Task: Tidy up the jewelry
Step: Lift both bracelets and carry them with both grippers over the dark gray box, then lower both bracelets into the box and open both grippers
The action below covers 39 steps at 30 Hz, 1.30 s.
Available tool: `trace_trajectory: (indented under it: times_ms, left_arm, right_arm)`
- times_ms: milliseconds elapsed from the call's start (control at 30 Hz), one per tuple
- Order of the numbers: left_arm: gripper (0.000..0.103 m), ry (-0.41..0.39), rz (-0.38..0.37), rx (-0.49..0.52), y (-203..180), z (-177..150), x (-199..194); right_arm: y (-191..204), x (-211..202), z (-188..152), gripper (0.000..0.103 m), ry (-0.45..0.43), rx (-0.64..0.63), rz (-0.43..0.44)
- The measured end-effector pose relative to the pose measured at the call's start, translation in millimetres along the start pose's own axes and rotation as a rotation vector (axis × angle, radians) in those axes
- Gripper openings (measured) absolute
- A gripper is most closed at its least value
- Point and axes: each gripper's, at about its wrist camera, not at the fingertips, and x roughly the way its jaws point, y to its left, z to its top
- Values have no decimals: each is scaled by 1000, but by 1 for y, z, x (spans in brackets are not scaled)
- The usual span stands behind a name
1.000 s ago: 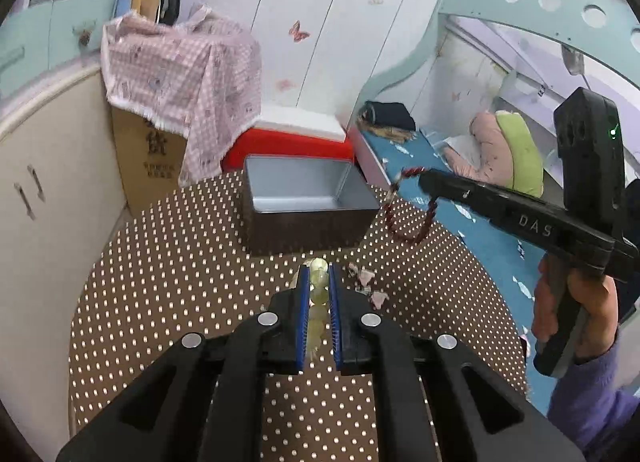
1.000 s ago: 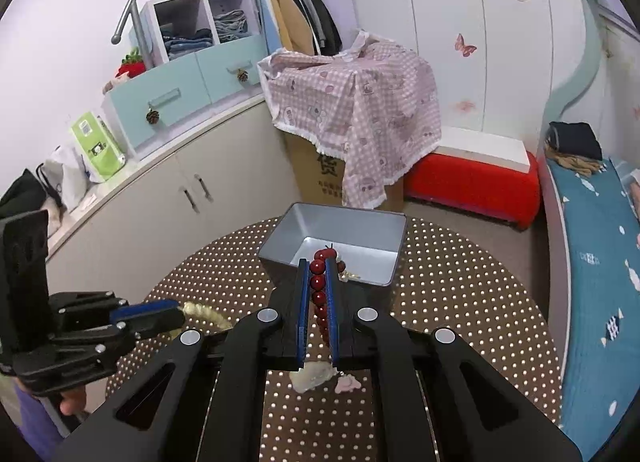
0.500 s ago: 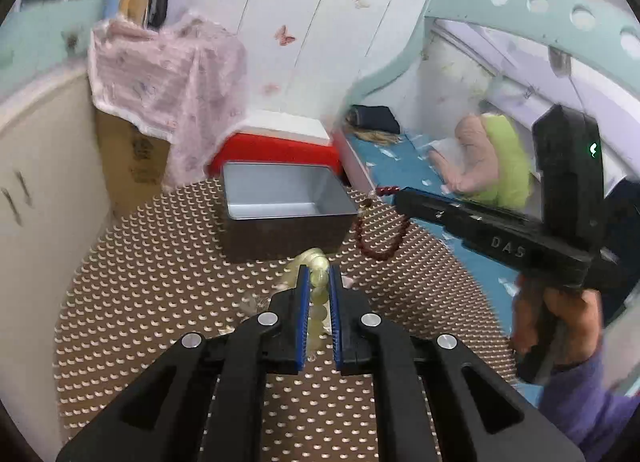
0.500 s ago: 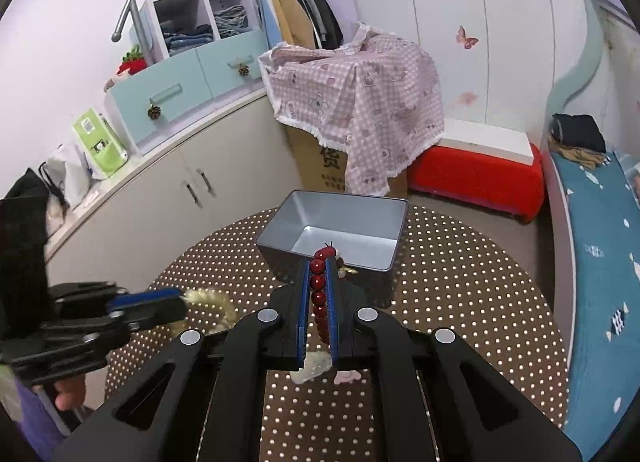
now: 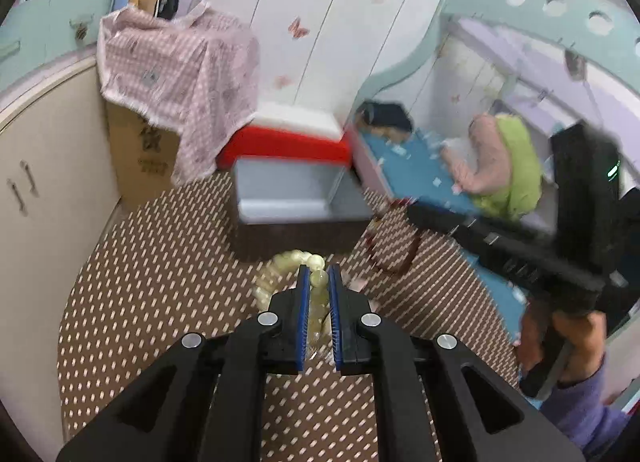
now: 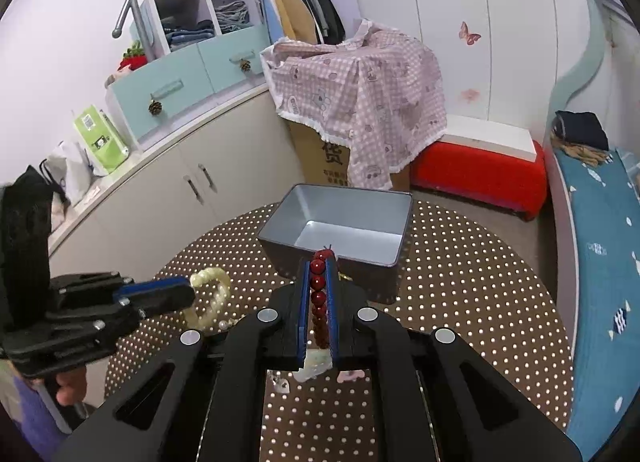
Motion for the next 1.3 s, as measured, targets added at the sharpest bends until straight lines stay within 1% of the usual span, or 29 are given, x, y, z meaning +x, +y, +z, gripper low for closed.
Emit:
trace_trajectory:
  times_ms: [67, 133, 167, 200, 233, 267, 333, 400, 500, 567, 600, 667, 767, 833, 867, 933, 967, 1000, 1033, 1100, 1167, 1233, 1300]
  left_arm:
    - [8, -24, -35, -8, 1, 11, -1]
    - [8, -36, -50, -14, 0, 23, 4]
    - [8, -40, -72, -19, 1, 30, 5]
    - [8, -42, -84, -15, -4, 43, 19]
    - [8, -45, -81, -15, -3, 48, 22]
    - [8, -44, -62, -13, -2, 55, 27]
    - [8, -45, -78, -31, 3, 68, 38]
    - [8, -31, -42, -36, 8, 79, 53]
    - [8, 9, -16, -51, 17, 88, 76]
    - [8, 34, -6, -37, 22, 89, 91]
    - [8, 56, 16, -44, 25, 88, 99]
    - [8, 90, 30, -52, 30, 83, 113]
    - [9, 124, 69, -32, 33, 77, 126]
    - [10, 138, 76, -32, 35, 75, 131]
    - [11, 143, 79, -30, 36, 74, 133]
    - [25, 150, 99, -36, 38, 72, 136]
    - [26, 141, 104, -42, 40, 71, 134]
    - [30, 134, 106, -43, 41, 71, 134]
    - [39, 128, 115, -47, 41, 71, 132]
    - [51, 114, 122, -50, 42, 70, 128]
    - [54, 98, 133, -52, 40, 69, 120]
    - [66, 72, 156, -50, 38, 68, 110]
    - [66, 32, 183, -38, 32, 65, 91]
  right_arm:
    - [-1, 1, 4, 8, -8, 0, -2]
    - [-2, 2, 10, 8, -16, 1, -3]
    - [-3, 3, 14, 8, -23, 2, -5]
    - [-4, 3, 20, 8, -29, 2, -7]
    - [-4, 4, 25, 8, -36, 3, -9]
    - [-4, 4, 29, 8, -42, 2, -10]
    - [-5, 8, 39, 8, -47, 4, -9]
    - [-7, 15, 47, 8, -52, 1, -17]
    - [-12, 34, 54, 8, -37, 9, -26]
    - [-16, 47, 56, 8, -19, 13, -35]
    - [-19, 55, 56, 8, -4, 17, -39]
    - [-22, 69, 54, 8, 22, 26, -39]
    - [-25, 89, 46, 8, 67, 23, -52]
    - [-29, 100, 41, 8, 92, 30, -56]
    - [-30, 104, 38, 8, 100, 34, -56]
    - [-34, 109, 34, 9, 118, 38, -63]
    - [-36, 111, 32, 9, 120, 44, -64]
    - [-37, 111, 31, 9, 124, 45, -69]
    - [-38, 111, 30, 11, 126, 46, -71]
    - [-40, 109, 29, 11, 126, 53, -72]
    - [-40, 105, 28, 11, 125, 51, -74]
    - [-37, 93, 27, 11, 103, 46, -85]
    - [-32, 79, 27, 11, 82, 37, -97]
